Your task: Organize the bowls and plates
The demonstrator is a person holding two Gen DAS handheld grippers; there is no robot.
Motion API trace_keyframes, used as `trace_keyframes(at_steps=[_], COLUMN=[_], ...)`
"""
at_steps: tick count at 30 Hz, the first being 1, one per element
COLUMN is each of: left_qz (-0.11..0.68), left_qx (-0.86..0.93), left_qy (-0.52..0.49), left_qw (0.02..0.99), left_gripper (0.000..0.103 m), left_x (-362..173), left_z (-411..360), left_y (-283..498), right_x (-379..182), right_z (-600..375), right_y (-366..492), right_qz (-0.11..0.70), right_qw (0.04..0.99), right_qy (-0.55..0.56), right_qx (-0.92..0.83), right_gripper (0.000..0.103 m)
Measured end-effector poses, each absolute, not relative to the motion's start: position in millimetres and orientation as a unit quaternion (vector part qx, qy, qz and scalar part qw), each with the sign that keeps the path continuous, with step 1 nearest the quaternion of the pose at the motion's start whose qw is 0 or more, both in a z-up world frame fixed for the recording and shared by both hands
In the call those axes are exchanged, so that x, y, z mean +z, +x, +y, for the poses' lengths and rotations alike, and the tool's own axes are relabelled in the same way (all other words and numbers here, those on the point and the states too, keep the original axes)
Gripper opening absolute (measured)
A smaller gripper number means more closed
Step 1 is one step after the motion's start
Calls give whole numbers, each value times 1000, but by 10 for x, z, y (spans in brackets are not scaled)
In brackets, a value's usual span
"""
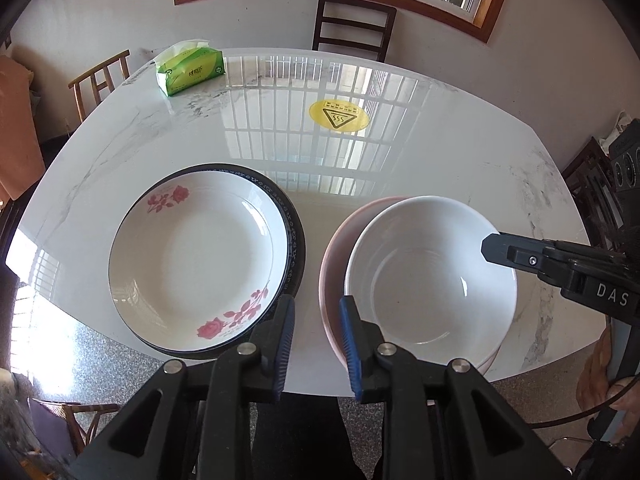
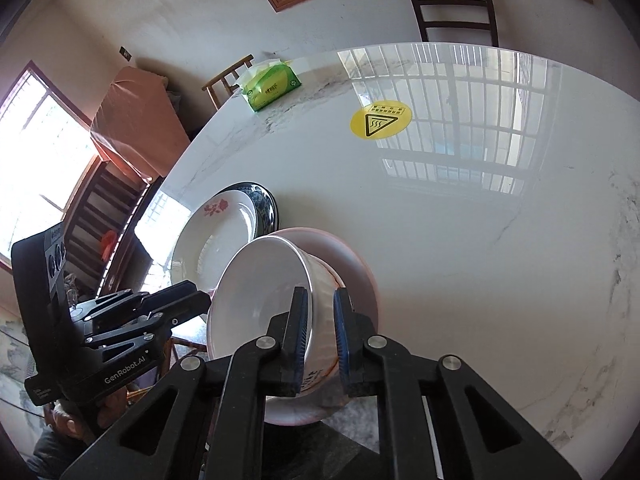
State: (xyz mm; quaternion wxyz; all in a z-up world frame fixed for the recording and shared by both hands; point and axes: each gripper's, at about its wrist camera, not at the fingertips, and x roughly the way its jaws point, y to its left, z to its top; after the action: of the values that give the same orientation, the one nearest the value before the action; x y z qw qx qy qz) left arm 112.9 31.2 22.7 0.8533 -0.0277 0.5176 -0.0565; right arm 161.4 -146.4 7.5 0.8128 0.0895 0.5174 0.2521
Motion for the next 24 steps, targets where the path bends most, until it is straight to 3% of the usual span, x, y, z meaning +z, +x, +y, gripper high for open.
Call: trace_keyframes(at_steps=[5,11,14,17,24], left_qz=[525,524,525,522,540], left_qx=[-57,-55,-56,-56,-67], left_qy=[-43,-51,-55,-55,-89], left_qw=[848,849,847,849,834], left_gripper=[27,28,28,28,28], left_x=[193,202,197,216,180], left_z=[391,435,443,464,631], left_y=[1143,1136,1148,1142,1184], right_x=[-19,-294,-190,-63,28], right_z=[-1473,-1688,-1693,-1728,-1852], right_y=[1611,1710,1672,1654,1454], right_qz=[524,562,548,535,513], right_qw=[810,767,777,784,815], right_qy=[87,167,159,167,128], right_qx=[248,260,265,268,240], right_gripper=[12,12,14,23,24])
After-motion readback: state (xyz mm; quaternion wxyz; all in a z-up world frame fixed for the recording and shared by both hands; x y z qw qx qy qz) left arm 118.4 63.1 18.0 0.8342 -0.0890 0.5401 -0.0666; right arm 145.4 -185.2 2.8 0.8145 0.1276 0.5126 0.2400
